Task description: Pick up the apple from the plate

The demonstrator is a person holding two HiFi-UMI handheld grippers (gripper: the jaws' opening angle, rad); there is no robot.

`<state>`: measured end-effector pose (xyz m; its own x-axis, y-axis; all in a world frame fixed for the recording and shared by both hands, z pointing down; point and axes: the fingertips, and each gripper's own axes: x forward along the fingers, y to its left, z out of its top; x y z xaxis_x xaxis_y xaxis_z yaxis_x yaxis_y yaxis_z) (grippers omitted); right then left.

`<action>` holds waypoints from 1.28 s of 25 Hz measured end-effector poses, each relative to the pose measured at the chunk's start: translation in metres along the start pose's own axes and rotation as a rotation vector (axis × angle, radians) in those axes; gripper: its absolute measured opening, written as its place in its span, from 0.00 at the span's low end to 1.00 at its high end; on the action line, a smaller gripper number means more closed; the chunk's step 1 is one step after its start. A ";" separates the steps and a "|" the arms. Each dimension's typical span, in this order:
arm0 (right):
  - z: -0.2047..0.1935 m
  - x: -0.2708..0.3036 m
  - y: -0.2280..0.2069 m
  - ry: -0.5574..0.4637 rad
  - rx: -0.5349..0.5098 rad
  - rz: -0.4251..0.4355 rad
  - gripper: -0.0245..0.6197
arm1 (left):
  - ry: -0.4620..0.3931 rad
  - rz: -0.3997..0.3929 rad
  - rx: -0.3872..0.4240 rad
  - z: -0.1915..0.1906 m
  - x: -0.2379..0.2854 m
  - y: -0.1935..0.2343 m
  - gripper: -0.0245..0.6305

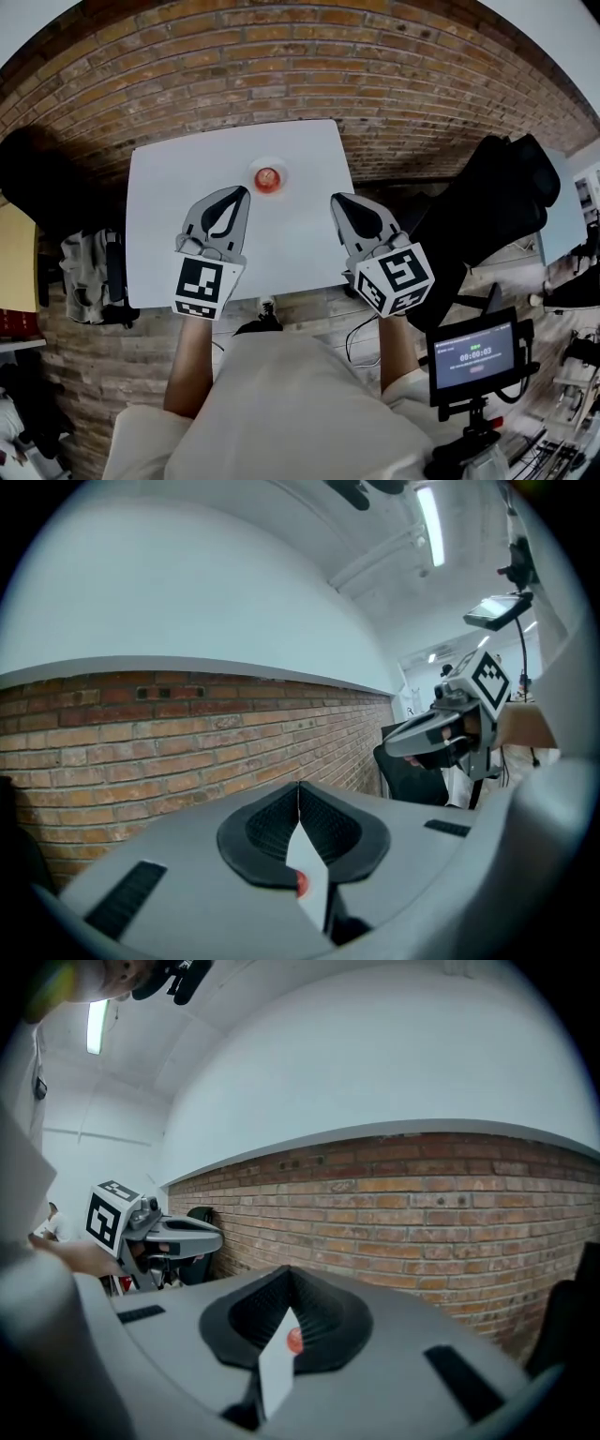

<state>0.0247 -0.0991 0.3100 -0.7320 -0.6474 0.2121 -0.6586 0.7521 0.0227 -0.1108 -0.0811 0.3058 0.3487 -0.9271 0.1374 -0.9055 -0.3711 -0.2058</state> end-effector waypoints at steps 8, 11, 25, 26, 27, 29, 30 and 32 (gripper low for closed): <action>-0.001 0.027 -0.007 0.014 0.029 -0.049 0.04 | 0.026 -0.111 -0.002 -0.017 0.029 0.017 0.05; -0.004 0.035 -0.007 0.026 0.037 -0.060 0.04 | 0.035 -0.151 -0.005 -0.024 0.038 0.021 0.05; -0.026 0.066 -0.016 0.109 0.077 -0.097 0.04 | 0.159 -0.271 0.020 -0.084 0.093 0.033 0.05; -0.029 0.067 -0.017 0.114 0.080 -0.097 0.04 | 0.177 -0.285 0.021 -0.090 0.097 0.031 0.06; -0.031 0.068 -0.018 0.119 0.084 -0.097 0.04 | 0.195 -0.298 0.023 -0.096 0.101 0.030 0.08; -0.037 0.070 -0.021 0.131 0.092 -0.097 0.04 | 0.220 -0.308 0.033 -0.106 0.107 0.028 0.09; -0.040 0.071 -0.023 0.138 0.096 -0.096 0.04 | 0.229 -0.305 0.036 -0.111 0.111 0.028 0.09; -0.045 0.074 -0.030 0.151 0.104 -0.092 0.04 | 0.254 -0.305 0.035 -0.120 0.120 0.027 0.09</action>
<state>-0.0022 -0.1642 0.3695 -0.6389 -0.6807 0.3584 -0.7415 0.6691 -0.0509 -0.1220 -0.1962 0.4331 0.5259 -0.7329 0.4316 -0.7590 -0.6334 -0.1507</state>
